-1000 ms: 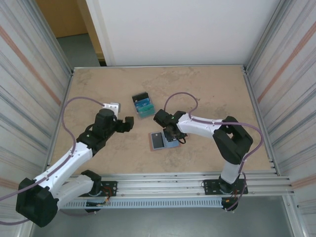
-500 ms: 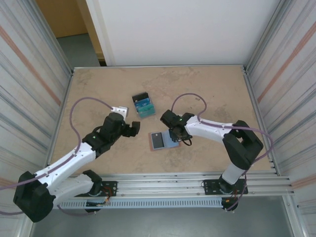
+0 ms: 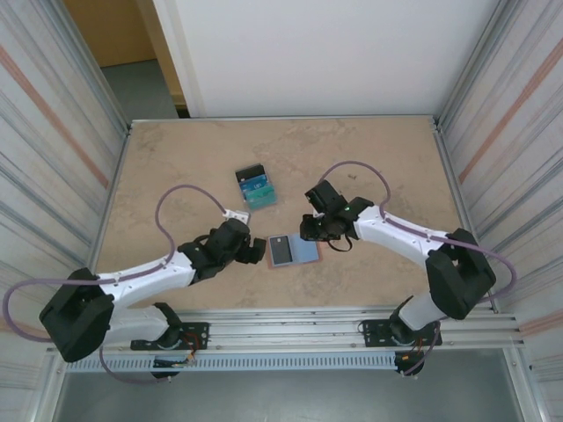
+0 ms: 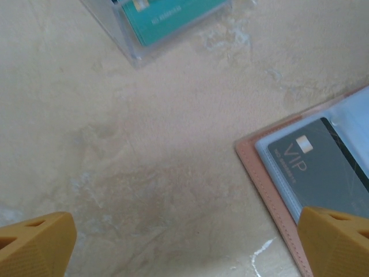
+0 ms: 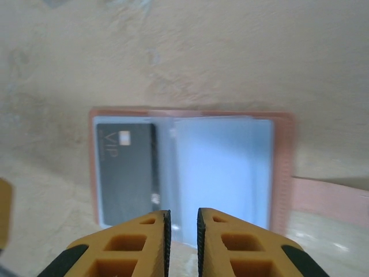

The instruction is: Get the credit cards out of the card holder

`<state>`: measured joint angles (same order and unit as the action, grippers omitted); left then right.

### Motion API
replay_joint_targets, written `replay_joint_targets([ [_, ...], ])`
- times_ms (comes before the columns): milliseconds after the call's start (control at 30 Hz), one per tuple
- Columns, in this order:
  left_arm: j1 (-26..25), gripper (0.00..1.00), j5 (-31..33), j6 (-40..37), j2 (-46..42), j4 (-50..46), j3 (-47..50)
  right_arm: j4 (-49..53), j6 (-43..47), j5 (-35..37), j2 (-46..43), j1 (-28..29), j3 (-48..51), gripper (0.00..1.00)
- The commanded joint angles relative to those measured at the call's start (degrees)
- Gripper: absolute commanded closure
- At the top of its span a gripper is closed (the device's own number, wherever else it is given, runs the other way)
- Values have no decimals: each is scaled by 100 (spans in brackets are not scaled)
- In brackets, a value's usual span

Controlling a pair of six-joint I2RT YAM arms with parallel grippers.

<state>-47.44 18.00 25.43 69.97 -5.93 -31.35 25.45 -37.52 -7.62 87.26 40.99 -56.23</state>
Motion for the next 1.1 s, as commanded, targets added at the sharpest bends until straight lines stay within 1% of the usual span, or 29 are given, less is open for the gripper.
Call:
replay_joint_targets([
  [0, -135, 1, -80, 344, 283, 278, 28, -465, -181, -787, 337, 1, 7, 81],
  [67, -226, 1, -69, 327, 476, 268, -46, -550, -199, -902, 482, 6, 11, 82],
  [200, -439, 1, 84, 313, 892, 210, -248, -600, -217, -904, 653, 72, 7, 81],
  [333, -529, 1, 117, 380, 1220, 193, -392, -638, -230, -933, 786, 152, 22, 81],
  [533, -574, 1, 142, 403, 1293, 141, -440, -701, -265, -970, 923, 197, 172, 75],
  [667, -577, 1, 165, 376, 1288, 46, -450, -773, -282, -1030, 982, 215, 268, 74],
  [767, -580, 1, 176, 356, 1342, -20, -493, -861, -283, -1085, 1052, 245, 301, 74],
  [900, -582, 1, 188, 374, 1416, -118, -551, -919, -273, -1132, 1135, 284, 297, 77],
  [1067, -591, 1, 216, 376, 1425, -251, -616, -921, -249, -1156, 1190, 270, 292, 78],
])
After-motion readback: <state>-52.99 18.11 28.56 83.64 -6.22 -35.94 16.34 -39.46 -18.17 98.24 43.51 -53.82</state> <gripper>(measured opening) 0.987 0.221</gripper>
